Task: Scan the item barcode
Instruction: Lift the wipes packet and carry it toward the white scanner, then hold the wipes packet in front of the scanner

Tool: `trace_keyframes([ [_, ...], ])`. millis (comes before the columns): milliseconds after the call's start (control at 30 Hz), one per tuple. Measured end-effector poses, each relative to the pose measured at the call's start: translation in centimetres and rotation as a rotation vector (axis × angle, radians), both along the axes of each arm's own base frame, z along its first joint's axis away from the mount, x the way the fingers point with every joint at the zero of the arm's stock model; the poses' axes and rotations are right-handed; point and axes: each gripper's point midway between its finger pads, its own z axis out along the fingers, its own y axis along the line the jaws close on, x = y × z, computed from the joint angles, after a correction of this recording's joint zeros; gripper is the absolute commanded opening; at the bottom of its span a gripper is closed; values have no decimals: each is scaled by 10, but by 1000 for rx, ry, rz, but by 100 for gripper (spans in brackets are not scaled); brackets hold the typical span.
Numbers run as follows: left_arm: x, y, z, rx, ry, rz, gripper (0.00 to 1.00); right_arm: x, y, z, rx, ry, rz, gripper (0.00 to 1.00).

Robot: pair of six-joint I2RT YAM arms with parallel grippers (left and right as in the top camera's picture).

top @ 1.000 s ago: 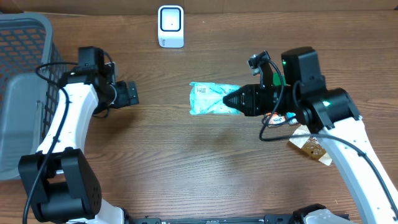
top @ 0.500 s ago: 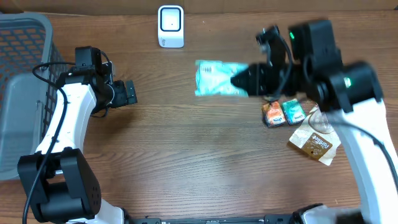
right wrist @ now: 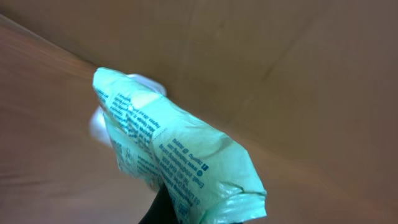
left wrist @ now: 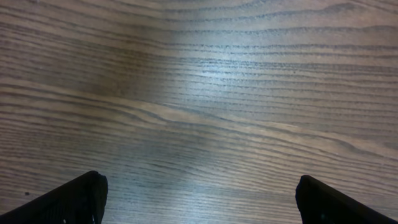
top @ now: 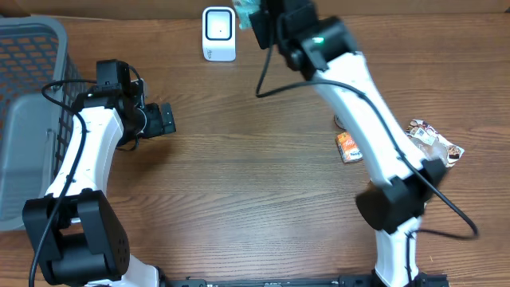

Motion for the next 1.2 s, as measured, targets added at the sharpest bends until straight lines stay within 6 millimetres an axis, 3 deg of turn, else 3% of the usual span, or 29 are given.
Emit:
trace_keyframes([
  [133, 0, 0, 0, 0, 0, 0, 99, 40, 10, -21, -248, -129, 89, 4],
  [300, 0, 0, 0, 0, 1, 0, 100, 77, 24, -31, -431, -288, 149, 4],
  [500, 0, 0, 0, 0, 1, 0, 100, 104, 38, -42, -553, -428, 171, 4],
  [867, 0, 0, 0, 0, 1, 0, 100, 119, 71, -124, -749, -453, 287, 4],
  [1200, 0, 0, 0, 0, 1, 0, 100, 111, 90, -130, -816, -471, 347, 4],
])
